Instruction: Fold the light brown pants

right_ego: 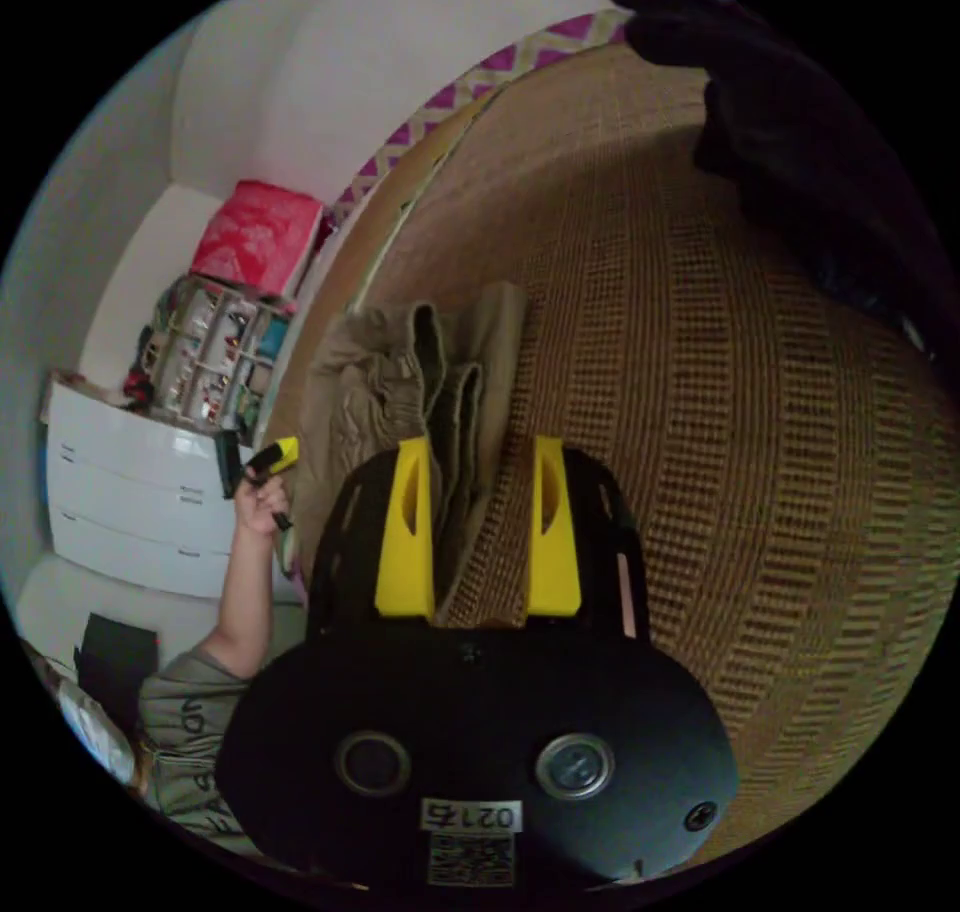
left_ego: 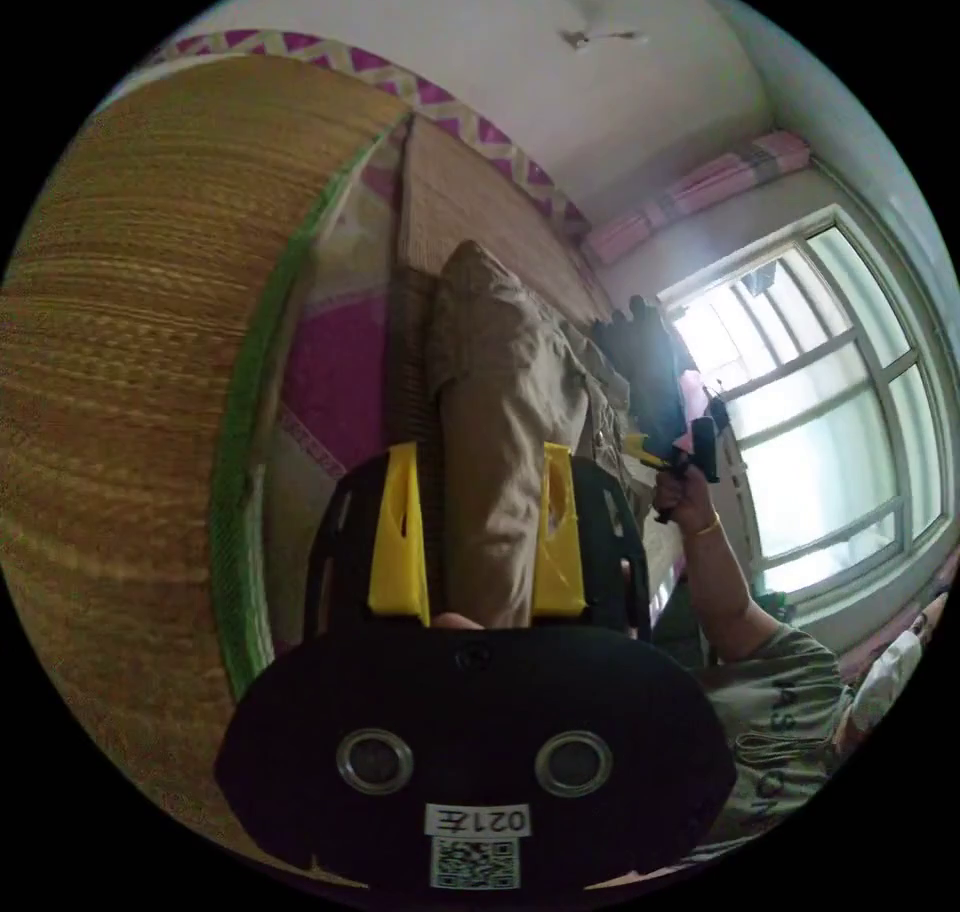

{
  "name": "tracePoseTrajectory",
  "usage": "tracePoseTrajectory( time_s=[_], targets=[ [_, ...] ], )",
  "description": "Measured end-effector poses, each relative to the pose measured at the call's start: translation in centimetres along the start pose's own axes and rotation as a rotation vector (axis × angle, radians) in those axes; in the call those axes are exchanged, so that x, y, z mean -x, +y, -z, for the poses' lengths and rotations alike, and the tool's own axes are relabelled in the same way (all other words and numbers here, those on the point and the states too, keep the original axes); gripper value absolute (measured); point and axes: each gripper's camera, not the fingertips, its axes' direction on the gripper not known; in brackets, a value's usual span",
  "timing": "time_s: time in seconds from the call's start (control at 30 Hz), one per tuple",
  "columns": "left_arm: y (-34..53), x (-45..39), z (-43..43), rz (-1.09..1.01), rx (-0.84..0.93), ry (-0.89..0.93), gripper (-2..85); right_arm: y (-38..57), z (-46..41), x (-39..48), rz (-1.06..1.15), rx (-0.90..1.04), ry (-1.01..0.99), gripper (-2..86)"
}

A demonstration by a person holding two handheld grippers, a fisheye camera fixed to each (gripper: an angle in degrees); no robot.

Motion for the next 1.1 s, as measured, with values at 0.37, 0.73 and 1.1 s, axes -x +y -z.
tracePoseTrajectory(
  time_s=[0.37, 0.73, 1.1],
  targets=[
    [-3.4, -2.5, 2.7, -0.080, 0.151, -0.081, 3.7, -2.7, -2.2, -1.5, -0.047, 0.036, -0.204, 4.8],
    [-2.5, -6.6, 18.2, -0.222, -0.063, -0.239, 3.0, -7.4, -0.8, 14.4, 0.283, 0.054, -0.188, 4.6],
    [-4.9, 3.8, 31.7, 0.117, -0.462, -0.630, 6.6, -17.6, -15.9, 33.5, 0.404, -0.151, -0.006, 7.3]
  ],
)
